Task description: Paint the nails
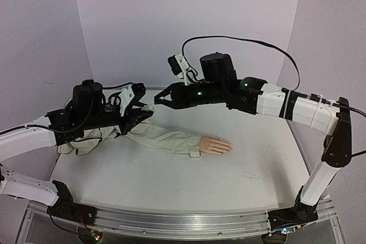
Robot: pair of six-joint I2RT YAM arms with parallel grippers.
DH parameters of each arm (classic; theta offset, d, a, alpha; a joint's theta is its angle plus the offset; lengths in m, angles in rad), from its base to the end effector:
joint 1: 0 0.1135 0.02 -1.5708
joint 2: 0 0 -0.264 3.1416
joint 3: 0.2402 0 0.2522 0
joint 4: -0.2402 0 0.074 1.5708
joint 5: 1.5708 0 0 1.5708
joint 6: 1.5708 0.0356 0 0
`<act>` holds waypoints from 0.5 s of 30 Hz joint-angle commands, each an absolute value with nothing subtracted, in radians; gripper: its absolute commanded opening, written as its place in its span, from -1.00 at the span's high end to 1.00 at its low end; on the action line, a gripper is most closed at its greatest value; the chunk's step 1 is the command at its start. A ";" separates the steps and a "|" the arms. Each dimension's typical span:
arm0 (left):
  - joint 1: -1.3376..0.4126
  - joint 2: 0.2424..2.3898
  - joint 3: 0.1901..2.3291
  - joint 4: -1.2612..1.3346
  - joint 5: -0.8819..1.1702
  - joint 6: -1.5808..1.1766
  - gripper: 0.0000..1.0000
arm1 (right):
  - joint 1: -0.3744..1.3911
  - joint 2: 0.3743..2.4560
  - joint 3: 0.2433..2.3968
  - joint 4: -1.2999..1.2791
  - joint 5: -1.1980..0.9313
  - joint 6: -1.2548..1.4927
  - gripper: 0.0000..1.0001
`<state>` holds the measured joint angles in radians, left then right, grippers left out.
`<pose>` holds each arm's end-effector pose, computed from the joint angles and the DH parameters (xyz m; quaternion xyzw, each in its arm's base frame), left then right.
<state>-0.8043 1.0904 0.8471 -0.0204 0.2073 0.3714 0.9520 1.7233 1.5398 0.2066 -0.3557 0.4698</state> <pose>0.1718 -0.1890 0.3185 0.4903 0.6222 -0.2101 0.5730 0.2331 0.3487 0.3912 -0.2871 0.6378 0.5530 0.4528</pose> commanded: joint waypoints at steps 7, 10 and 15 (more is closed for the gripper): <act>-0.808 1.097 0.900 0.006 0.221 0.387 1.00 | 0.945 1.657 1.529 0.268 -0.383 0.480 1.00; -0.807 1.098 0.900 0.006 0.221 0.387 1.00 | 0.943 1.655 1.529 0.269 -0.383 0.482 1.00; -0.807 1.099 0.902 0.006 0.223 0.385 1.00 | 0.943 1.656 1.529 0.272 -0.387 0.483 1.00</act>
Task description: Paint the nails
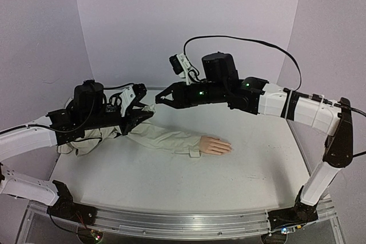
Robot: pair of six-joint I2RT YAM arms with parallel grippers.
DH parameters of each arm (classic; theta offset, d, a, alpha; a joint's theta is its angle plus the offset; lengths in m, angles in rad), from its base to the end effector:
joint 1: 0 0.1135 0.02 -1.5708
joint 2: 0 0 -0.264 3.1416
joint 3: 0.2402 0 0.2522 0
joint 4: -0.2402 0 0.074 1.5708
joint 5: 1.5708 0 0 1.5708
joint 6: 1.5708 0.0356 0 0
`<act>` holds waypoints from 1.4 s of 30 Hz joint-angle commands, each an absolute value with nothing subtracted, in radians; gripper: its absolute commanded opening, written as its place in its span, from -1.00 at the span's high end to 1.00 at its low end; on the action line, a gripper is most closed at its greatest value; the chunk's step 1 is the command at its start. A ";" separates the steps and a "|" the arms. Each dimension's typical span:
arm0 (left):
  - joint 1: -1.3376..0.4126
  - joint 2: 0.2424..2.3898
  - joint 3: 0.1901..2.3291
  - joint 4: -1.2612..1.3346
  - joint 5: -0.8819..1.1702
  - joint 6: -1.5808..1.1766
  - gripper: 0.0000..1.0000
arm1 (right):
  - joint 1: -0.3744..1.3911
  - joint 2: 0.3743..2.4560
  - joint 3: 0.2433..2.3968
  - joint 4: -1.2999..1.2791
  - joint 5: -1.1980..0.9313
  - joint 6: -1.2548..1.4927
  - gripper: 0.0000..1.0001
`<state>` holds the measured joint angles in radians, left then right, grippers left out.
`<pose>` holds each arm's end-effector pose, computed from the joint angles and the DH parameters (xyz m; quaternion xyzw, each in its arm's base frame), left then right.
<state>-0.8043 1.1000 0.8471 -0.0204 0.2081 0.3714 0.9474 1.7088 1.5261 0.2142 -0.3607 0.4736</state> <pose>0.1731 -0.1904 0.3162 0.4917 0.6247 -0.2099 0.5691 0.2323 0.3446 0.3929 -0.2859 0.6352 0.5554 0.4541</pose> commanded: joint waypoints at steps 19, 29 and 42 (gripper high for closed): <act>-0.808 1.106 0.904 0.006 0.230 0.383 1.00 | 0.942 1.658 1.531 0.279 -0.392 0.488 1.00; -0.808 1.105 0.904 0.006 0.231 0.382 1.00 | 0.941 1.654 1.526 0.290 -0.392 0.492 1.00; -0.808 1.104 0.903 0.006 0.232 0.382 1.00 | 0.940 1.630 1.505 0.301 -0.366 0.499 1.00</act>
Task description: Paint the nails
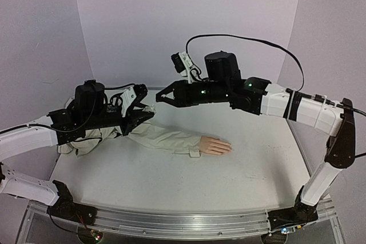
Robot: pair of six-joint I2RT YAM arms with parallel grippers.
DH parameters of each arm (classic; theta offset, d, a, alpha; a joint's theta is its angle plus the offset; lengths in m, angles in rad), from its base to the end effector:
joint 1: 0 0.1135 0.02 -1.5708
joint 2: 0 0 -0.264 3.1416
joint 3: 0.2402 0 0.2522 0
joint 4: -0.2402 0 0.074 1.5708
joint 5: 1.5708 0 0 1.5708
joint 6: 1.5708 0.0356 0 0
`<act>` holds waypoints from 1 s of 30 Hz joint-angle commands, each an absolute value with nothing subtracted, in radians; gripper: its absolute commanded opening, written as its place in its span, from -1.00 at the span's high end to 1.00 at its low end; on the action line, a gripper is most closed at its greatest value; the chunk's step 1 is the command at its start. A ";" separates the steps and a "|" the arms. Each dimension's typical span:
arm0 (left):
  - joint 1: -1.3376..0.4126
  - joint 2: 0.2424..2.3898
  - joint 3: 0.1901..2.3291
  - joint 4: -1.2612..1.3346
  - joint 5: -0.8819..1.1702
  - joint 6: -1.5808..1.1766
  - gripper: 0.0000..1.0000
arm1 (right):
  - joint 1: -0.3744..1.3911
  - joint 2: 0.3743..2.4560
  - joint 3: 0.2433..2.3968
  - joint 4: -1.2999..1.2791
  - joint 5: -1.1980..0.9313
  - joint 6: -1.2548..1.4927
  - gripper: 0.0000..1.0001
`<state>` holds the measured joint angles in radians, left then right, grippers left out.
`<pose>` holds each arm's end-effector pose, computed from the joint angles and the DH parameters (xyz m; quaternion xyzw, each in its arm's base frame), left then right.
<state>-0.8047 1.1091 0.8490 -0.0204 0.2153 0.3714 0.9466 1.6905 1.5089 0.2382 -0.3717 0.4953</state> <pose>0.1741 -0.1920 0.3147 0.4944 0.6251 -0.2124 0.5654 0.2293 0.3405 0.3964 -0.2819 0.6278 0.5669 0.4528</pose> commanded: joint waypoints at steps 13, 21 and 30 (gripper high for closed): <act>-0.808 1.099 0.901 0.006 0.221 0.379 1.00 | 0.932 1.599 1.482 0.310 -0.336 0.501 1.00; -0.809 1.100 0.903 0.006 0.145 0.351 1.00 | 0.847 1.435 1.311 0.305 -0.302 0.525 1.00; -0.793 1.085 0.901 0.023 0.127 0.334 1.00 | 0.602 1.144 0.816 0.244 -0.279 0.586 1.00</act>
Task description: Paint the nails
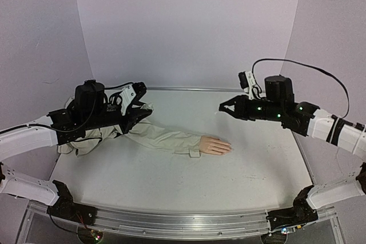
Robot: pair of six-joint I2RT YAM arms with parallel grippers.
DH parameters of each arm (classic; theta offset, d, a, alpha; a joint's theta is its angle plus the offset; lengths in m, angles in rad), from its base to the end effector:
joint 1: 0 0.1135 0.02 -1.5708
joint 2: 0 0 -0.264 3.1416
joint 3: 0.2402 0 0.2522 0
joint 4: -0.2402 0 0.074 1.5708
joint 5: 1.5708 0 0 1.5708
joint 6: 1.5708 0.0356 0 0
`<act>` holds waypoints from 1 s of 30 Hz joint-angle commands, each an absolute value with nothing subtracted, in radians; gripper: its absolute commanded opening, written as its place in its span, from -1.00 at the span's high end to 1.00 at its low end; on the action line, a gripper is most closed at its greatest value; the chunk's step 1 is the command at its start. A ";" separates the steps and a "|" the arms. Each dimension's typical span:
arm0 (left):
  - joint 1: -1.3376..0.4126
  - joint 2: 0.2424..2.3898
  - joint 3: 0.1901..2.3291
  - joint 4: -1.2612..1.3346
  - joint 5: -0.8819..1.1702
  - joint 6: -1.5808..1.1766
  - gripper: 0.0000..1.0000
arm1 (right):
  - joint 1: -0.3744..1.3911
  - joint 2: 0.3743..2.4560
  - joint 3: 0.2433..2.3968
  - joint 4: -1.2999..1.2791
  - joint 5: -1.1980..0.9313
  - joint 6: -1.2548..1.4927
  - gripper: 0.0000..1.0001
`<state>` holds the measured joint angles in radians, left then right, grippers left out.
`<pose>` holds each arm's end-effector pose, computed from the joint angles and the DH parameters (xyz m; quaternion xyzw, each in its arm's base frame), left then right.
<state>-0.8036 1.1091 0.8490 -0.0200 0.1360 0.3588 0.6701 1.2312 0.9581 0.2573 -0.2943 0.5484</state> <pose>0.1767 -0.1902 0.3146 0.4718 0.6437 -0.1853 0.5733 0.2226 0.1896 0.3524 -0.1455 0.6974 0.4828 0.5093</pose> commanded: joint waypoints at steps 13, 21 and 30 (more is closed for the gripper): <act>-0.769 1.084 0.881 0.055 0.158 0.318 1.00 | 0.439 1.152 0.579 0.280 -0.162 0.563 1.00; -0.749 1.096 0.876 0.069 0.169 0.310 1.00 | 0.387 1.281 0.538 0.440 -0.254 0.517 1.00; -0.732 1.121 0.877 0.078 0.185 0.304 1.00 | 0.382 1.342 0.497 0.544 -0.281 0.486 1.00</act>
<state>-0.7387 1.1156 0.8490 0.0101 0.1627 0.3141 0.3866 1.3361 0.5186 0.4515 -0.2493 0.5194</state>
